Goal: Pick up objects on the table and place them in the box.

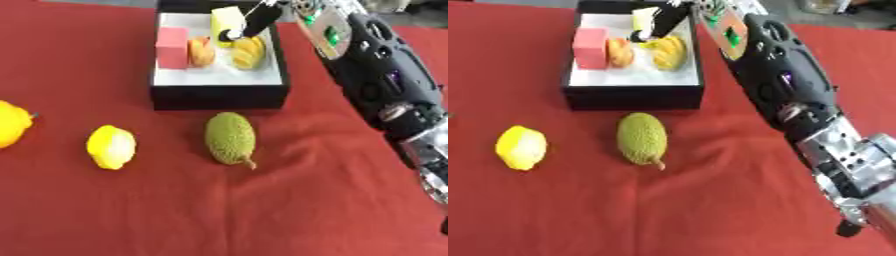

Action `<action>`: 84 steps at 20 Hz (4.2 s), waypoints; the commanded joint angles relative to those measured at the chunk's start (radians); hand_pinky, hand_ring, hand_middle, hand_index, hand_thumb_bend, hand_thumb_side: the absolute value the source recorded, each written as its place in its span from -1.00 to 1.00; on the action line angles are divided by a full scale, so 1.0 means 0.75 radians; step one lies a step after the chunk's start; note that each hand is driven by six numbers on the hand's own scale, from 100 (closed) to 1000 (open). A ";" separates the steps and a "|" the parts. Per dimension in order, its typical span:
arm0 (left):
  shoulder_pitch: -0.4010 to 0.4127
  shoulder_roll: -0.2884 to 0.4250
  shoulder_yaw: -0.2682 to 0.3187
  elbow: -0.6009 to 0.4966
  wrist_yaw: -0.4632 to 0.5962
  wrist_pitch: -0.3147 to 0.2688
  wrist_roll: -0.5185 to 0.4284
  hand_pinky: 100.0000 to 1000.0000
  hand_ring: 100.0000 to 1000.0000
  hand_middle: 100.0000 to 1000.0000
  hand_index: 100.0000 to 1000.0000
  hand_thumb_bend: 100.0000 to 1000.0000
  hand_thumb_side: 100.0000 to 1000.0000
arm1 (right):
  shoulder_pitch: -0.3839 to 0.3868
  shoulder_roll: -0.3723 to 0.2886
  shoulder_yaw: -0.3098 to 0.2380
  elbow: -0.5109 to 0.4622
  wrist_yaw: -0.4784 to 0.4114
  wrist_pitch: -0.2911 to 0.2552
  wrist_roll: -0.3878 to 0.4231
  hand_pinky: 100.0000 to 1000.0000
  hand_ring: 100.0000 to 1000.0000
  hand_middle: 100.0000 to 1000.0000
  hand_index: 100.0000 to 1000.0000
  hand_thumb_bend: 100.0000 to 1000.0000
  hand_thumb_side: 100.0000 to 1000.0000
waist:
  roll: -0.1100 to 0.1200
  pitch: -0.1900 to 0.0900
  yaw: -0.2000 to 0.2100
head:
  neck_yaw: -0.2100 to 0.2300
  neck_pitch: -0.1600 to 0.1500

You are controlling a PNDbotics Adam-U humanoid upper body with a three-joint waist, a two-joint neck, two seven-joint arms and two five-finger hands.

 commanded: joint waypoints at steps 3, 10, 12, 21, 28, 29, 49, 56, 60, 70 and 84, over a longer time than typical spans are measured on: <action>0.016 0.075 0.027 -0.002 -0.008 -0.001 0.018 0.48 0.69 0.56 0.68 0.08 0.16 | 0.090 -0.244 0.003 -0.416 -0.312 0.110 0.067 0.65 0.63 0.60 0.78 0.08 -0.62 | 0.011 -0.059 -0.028 | 0.042 0.021; 0.044 0.095 0.033 0.010 -0.010 -0.002 0.024 0.48 0.69 0.56 0.68 0.08 0.16 | 0.373 -0.495 -0.054 -1.016 -0.626 0.251 0.132 0.63 0.60 0.56 0.76 0.07 -0.62 | 0.015 -0.074 -0.069 | 0.083 0.028; 0.053 0.098 0.034 0.013 -0.009 -0.002 0.024 0.48 0.69 0.56 0.68 0.08 0.16 | 0.439 -0.512 -0.056 -1.091 -0.658 0.223 0.135 0.62 0.59 0.55 0.75 0.06 -0.60 | 0.019 -0.079 -0.078 | 0.098 0.026; 0.072 0.099 0.027 0.026 -0.006 -0.001 0.016 0.48 0.70 0.56 0.68 0.08 0.17 | 0.611 -0.407 0.078 -1.115 -0.490 0.099 0.223 0.59 0.56 0.52 0.73 0.06 -0.52 | 0.025 -0.093 -0.091 | 0.129 0.035; 0.075 0.096 0.025 0.028 -0.002 -0.001 0.012 0.47 0.70 0.56 0.68 0.07 0.17 | 0.676 -0.341 0.126 -1.115 -0.379 0.152 0.260 0.57 0.55 0.50 0.71 0.05 -0.53 | 0.028 -0.087 -0.091 | 0.132 0.043; 0.075 0.096 0.024 0.028 -0.002 0.000 0.012 0.47 0.70 0.56 0.68 0.07 0.17 | 0.680 -0.333 0.133 -1.115 -0.361 0.159 0.260 0.57 0.54 0.50 0.70 0.04 -0.54 | 0.028 -0.086 -0.091 | 0.131 0.045; 0.071 0.077 0.020 0.026 0.007 0.000 0.006 0.47 0.70 0.56 0.66 0.06 0.18 | 0.664 -0.145 0.243 -0.930 -0.125 0.261 0.226 0.52 0.49 0.44 0.63 -0.05 -0.71 | 0.033 -0.068 -0.073 | 0.109 0.035; 0.072 0.071 0.021 0.025 0.011 -0.001 0.004 0.47 0.70 0.56 0.65 0.05 0.18 | 0.620 -0.105 0.256 -0.820 -0.054 0.251 0.167 0.52 0.49 0.44 0.62 -0.06 -0.73 | 0.032 -0.063 -0.060 | 0.101 0.019; 0.074 0.068 0.022 0.025 0.014 -0.001 0.005 0.47 0.70 0.56 0.64 0.05 0.18 | 0.604 -0.087 0.260 -0.769 -0.026 0.245 0.140 0.51 0.49 0.44 0.62 -0.07 -0.74 | 0.031 -0.058 -0.056 | 0.096 0.014; 0.077 0.060 0.024 0.025 0.019 -0.003 0.007 0.47 0.70 0.56 0.62 0.04 0.18 | 0.582 -0.045 0.293 -0.656 0.003 0.214 0.162 0.48 0.46 0.38 0.58 -0.08 -0.74 | 0.031 -0.049 -0.048 | 0.089 0.019; 0.075 0.059 0.023 0.026 0.020 -0.002 0.009 0.47 0.70 0.55 0.61 0.03 0.19 | 0.564 -0.029 0.304 -0.619 -0.025 0.201 0.219 0.44 0.39 0.10 0.35 -0.19 -0.97 | 0.029 -0.050 -0.046 | 0.087 0.025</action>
